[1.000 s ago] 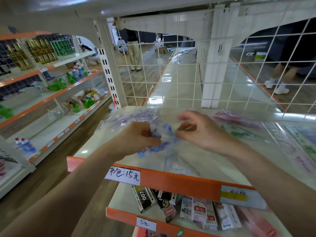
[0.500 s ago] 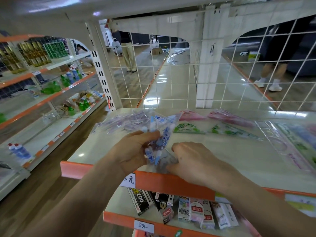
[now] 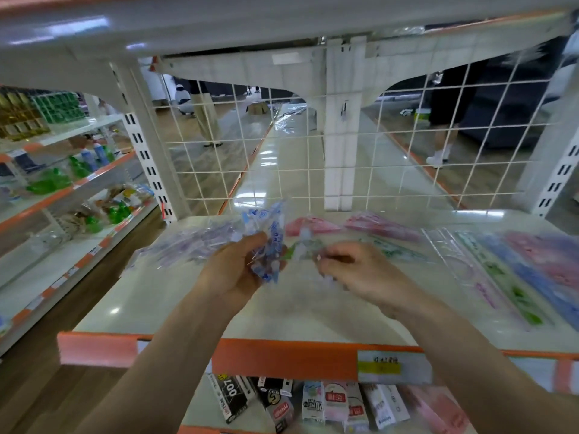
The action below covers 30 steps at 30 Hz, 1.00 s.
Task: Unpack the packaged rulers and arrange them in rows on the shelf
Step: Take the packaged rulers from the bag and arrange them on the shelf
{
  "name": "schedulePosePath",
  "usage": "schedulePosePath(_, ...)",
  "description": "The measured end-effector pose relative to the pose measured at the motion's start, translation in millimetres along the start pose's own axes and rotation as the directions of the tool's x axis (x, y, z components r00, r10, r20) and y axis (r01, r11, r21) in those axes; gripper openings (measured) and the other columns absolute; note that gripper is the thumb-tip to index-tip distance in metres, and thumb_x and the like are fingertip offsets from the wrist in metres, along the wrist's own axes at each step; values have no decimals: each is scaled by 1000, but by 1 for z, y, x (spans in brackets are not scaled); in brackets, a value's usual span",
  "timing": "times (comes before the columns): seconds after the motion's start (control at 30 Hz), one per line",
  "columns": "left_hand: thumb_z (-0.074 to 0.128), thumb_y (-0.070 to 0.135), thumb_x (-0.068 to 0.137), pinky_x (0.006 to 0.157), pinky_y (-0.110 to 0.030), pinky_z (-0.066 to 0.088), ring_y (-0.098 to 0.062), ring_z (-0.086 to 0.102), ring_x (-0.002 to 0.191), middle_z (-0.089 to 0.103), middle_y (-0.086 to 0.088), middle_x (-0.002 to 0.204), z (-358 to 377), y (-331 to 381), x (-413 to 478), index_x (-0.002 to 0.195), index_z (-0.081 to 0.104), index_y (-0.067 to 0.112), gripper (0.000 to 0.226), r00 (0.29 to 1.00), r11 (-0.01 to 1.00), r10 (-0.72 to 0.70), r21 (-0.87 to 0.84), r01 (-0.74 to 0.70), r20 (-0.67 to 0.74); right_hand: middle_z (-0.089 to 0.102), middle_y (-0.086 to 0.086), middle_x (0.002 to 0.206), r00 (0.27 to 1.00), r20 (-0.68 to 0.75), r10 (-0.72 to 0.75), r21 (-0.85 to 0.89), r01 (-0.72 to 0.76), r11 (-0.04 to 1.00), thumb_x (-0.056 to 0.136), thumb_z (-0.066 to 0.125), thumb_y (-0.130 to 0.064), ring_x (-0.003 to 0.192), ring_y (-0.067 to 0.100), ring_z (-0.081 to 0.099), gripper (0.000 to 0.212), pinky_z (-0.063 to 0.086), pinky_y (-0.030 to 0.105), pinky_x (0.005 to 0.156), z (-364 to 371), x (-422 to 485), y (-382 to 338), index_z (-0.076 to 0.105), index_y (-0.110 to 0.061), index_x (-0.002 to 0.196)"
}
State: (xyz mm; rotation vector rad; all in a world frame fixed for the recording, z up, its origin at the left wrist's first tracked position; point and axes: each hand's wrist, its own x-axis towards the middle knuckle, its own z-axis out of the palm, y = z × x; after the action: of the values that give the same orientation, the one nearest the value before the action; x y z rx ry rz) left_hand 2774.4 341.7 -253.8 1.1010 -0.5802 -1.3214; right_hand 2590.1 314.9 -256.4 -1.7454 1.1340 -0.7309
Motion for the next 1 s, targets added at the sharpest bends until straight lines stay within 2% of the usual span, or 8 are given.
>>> schedulePosePath(0.13, 54, 8, 94, 47, -28, 55, -21, 65, 51, 69, -10, 67, 16, -22, 4, 97, 61, 3, 10, 999, 999, 25, 35, -23, -40, 64, 7, 75, 909, -401, -116, 92, 166, 982, 91, 61, -15, 72, 23, 59, 14, 53, 50, 77, -11, 6, 31, 70, -17, 80)
schedulePosePath(0.23, 57, 9, 92, 45, -28, 53, -26, 68, 55, 69, -15, 74, 22, -38, -7, 93, 63, 0, 11, 996, 985, 92, 149, -88, -18, 68, -1, 94, 785, -522, -334, -141, 307, 941, 90, 61, -12, 92, 17, 64, 13, 53, 33, 81, -6, 3, 40, 73, -12, 94)
schedulePosePath(0.4, 59, 18, 83, 44, -32, 53, -30, 68, 58, 72, -20, 91, 20, -34, -15, 103, 62, -3, 29, 991, 992, 84, 88, -93, 102, 62, 11, 113, 615, -323, -719, -703, 353, 617, 81, 52, -13, 103, 31, 56, 27, 48, 37, 82, 2, 2, 40, 75, -15, 94)
schedulePosePath(0.6, 53, 31, 81, 55, -37, 58, -32, 70, 67, 72, -19, 100, 20, -33, -14, 111, 62, 3, 42, 979, 1000, 18, -8, -17, 203, 60, 12, 119, 642, -182, -745, -786, 360, 502, 78, 48, -15, 109, 30, 48, 33, 50, 41, 84, 5, -1, 40, 75, -17, 98)
schedulePosePath(0.7, 57, 15, 82, 56, -35, 58, -29, 70, 67, 72, -17, 98, 19, -34, -16, 109, 61, 1, 30, 979, 996, 84, 3, -86, 184, 50, 5, 127, 711, -260, -654, -675, 351, 649, 80, 56, -4, 116, 23, 47, 42, 44, 29, 94, 5, -4, 40, 62, -19, 119)
schedulePosePath(0.8, 52, 6, 91, 57, -35, 59, -30, 72, 72, 73, -15, 99, 16, -35, -15, 113, 60, 3, 24, 984, 993, 118, -12, -118, 135, 58, -3, 114, 857, -417, -302, -191, 242, 951, 86, 54, 4, 100, 2, 55, 48, 42, 5, 79, -2, -9, 37, 54, -19, 128)
schedulePosePath(0.9, 52, 4, 91, 58, -35, 59, -31, 72, 75, 73, -16, 100, 15, -34, -14, 115, 59, 3, 25, 987, 993, 122, -8, -121, 108, 67, -6, 86, 930, -363, -56, 172, 126, 977, 92, 52, 0, 72, 1, 64, 28, 49, 14, 60, -8, -10, 36, 62, -14, 114)
schedulePosePath(1.0, 53, 4, 91, 60, -36, 60, -30, 72, 76, 73, -14, 99, 14, -35, -13, 112, 60, 7, 22, 985, 991, 137, -4, -137, 104, 67, -10, 83, 924, -374, -72, 149, 137, 979, 90, 60, -5, 70, -1, 63, 20, 50, 13, 63, -6, -11, 34, 64, -21, 101)
